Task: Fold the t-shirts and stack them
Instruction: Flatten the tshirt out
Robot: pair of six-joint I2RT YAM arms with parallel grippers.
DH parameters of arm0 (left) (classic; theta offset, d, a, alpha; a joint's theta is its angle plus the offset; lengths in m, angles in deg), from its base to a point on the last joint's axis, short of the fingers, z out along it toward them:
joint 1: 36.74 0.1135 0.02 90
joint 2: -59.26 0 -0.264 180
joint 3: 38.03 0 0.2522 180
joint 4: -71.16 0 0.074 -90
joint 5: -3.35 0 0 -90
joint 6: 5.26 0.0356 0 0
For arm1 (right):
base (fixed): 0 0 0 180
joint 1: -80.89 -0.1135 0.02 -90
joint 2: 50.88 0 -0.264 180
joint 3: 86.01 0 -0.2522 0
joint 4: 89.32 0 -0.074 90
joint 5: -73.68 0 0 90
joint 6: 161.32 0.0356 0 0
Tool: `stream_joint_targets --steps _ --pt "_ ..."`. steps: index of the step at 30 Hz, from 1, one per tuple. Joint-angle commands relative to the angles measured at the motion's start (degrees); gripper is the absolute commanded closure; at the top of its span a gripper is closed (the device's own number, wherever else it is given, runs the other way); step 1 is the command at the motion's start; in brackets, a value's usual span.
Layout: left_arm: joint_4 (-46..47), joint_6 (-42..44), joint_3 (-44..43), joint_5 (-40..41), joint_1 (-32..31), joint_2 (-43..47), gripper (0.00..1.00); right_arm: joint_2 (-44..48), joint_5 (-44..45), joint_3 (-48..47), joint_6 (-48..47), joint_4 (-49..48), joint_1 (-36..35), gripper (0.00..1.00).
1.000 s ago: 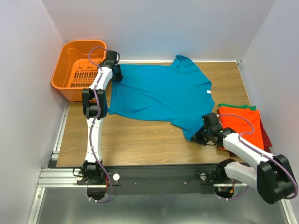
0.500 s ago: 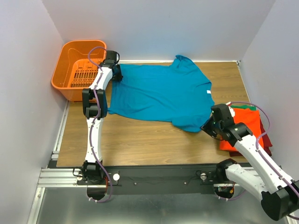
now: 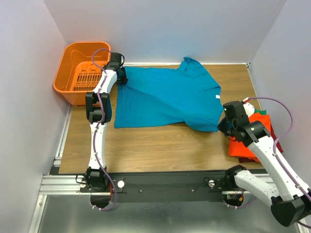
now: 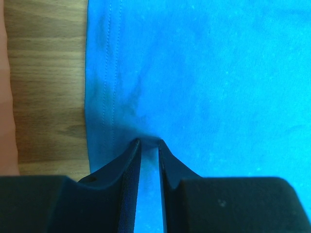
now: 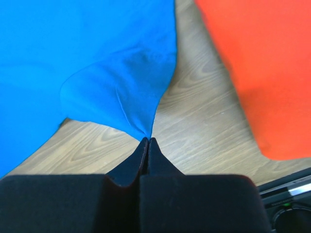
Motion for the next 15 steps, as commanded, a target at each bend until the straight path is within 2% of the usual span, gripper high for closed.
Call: stream_joint_targets --steps 1,6,9,15 --pt "-1.7 0.0 1.3 -2.0 0.2 -1.0 0.72 -3.2 5.8 -2.0 -1.6 3.0 0.7 0.99" --pt "-1.5 0.0 1.3 -3.3 0.0 0.8 0.71 -5.6 -0.3 -1.2 -4.5 -0.8 0.6 0.98" --pt "-0.6 0.1 2.0 -5.3 -0.4 3.7 0.66 -7.1 -3.7 1.5 -4.8 -3.3 0.6 0.99" --pt "5.3 -1.2 10.2 -9.0 -0.6 13.8 0.59 -8.9 -10.0 7.2 -5.4 -9.7 0.6 0.99"
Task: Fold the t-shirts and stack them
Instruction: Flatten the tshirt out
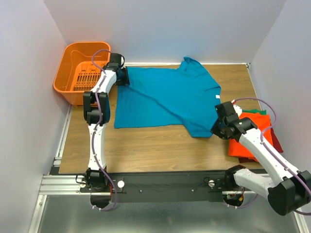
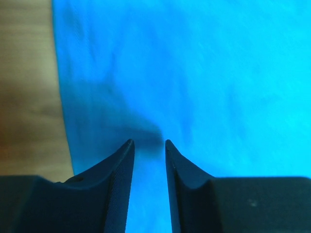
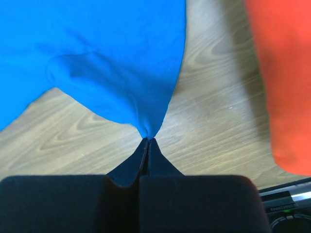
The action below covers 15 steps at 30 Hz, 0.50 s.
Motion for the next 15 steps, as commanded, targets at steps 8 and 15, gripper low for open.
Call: stream_joint_targets --steps 8,15 --pt "10.0 -4.8 21.8 -0.3 -2.6 23.0 0.58 -2.9 -6.7 6.0 -1.9 -9.3 0.3 0.99" --pt "20.4 -17.3 53.8 12.3 -5.4 46.2 0.59 -3.8 -9.2 7.8 -2.3 -12.4 0.3 0.99"
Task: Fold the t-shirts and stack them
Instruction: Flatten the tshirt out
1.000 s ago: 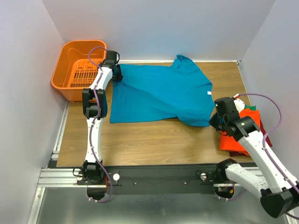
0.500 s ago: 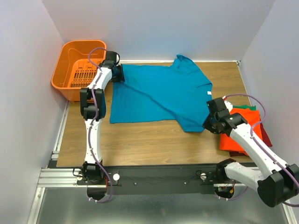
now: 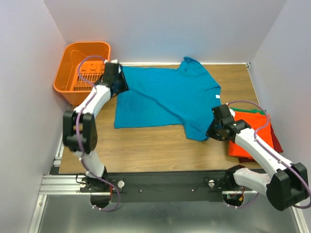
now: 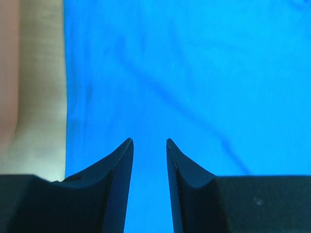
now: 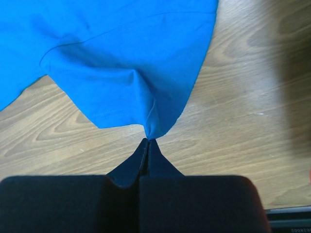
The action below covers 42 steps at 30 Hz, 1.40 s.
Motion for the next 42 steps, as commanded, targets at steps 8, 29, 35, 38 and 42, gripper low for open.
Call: stream_joint_targets --steps 8,29,35,38,42 --pt "11.8 -18.2 39.3 15.7 -4.0 25.4 0.59 -0.8 -3.8 1.1 -2.3 -5.0 0.3 0.99" --pt "7.5 -25.3 43.8 23.6 -3.9 27.3 0.50 0.3 -4.1 1.3 -2.9 -5.5 0.4 0.99" --pt "7.7 -26.3 43.9 22.9 -3.9 24.2 0.50 0.4 -4.1 1.1 -3.2 -5.5 0.3 0.99" --pt "7.7 -26.9 43.9 23.1 -3.9 23.8 0.50 0.3 -4.1 1.0 -3.3 -5.5 0.3 0.99" --pt "7.8 -26.7 43.8 23.5 -3.9 22.8 0.50 0.3 -4.1 0.8 -3.1 -5.5 0.3 0.99"
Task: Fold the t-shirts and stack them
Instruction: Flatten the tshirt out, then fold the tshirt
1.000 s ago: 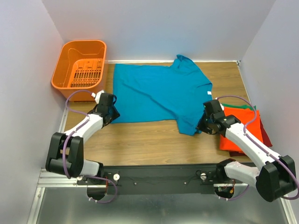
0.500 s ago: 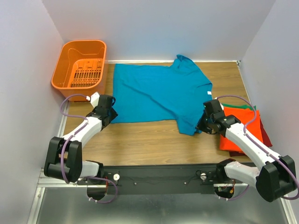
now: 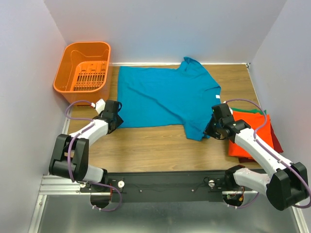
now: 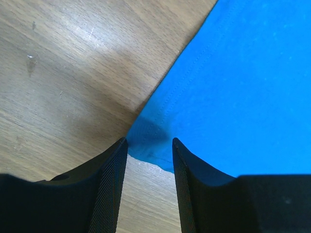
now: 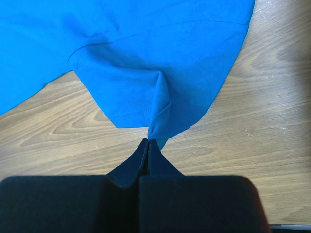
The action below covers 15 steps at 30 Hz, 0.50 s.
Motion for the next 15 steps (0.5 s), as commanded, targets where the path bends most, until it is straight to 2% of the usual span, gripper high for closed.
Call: stream_joint_targets --steps 1,9,14,15 --pt "-0.2 -1.1 -1.2 2.9 0.0 -1.4 0.50 0.9 -0.4 0.4 -0.9 -0.9 0.3 0.99" --pt "-0.1 -0.7 -1.2 3.4 0.0 -3.1 0.51 1.9 -0.1 0.3 -0.4 -0.9 0.3 0.99" --pt "0.3 1.4 -1.3 4.4 0.2 -3.1 0.75 3.1 0.0 0.2 -0.3 -0.8 0.4 0.99" --pt "0.3 1.8 -1.4 4.4 0.2 -2.3 0.83 3.8 0.1 0.3 -0.4 -0.7 0.3 0.99"
